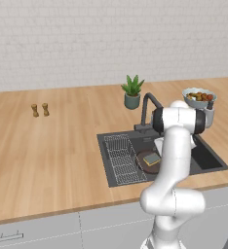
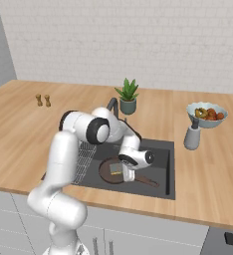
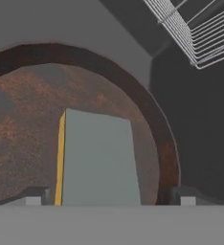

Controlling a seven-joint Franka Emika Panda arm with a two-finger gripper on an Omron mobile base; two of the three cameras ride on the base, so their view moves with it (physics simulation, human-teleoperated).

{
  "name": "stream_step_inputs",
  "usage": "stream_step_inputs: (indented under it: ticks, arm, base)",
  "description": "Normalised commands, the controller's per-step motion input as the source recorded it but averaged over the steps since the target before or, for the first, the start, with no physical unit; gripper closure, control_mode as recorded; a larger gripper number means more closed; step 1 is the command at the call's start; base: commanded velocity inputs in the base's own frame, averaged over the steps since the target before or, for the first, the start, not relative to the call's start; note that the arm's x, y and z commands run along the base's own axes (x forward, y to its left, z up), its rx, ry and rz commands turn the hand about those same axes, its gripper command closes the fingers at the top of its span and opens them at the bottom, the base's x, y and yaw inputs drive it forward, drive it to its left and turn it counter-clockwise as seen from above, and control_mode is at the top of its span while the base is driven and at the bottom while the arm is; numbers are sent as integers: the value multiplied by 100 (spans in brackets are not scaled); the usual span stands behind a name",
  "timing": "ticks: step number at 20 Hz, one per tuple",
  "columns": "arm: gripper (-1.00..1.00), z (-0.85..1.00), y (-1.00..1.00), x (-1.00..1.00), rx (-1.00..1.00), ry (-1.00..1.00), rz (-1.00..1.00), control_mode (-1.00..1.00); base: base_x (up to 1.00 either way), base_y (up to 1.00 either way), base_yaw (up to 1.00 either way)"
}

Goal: Pick the pan and sponge and place them into the sink. Then turn on the water.

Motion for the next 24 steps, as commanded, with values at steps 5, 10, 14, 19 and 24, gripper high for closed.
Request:
stream_step_inputs:
  ticks: [5, 10, 14, 19, 24]
  arm:
    - [-100, 32, -6, 0, 3, -1, -5, -100]
    - [-100, 70, -14, 0, 8, -9, -13, -100]
    - [-100, 55, -6, -6, 12, -1, -24, -100]
    - [-100, 43, -8, -18, 28, 1, -25, -100]
    - [-100, 49, -12, -24, 36, 9, -17, -100]
  base:
    - [0, 0, 0]
    - [0, 0, 0]
    - [0, 0, 0]
    - [0, 0, 0]
    - [0, 0, 0]
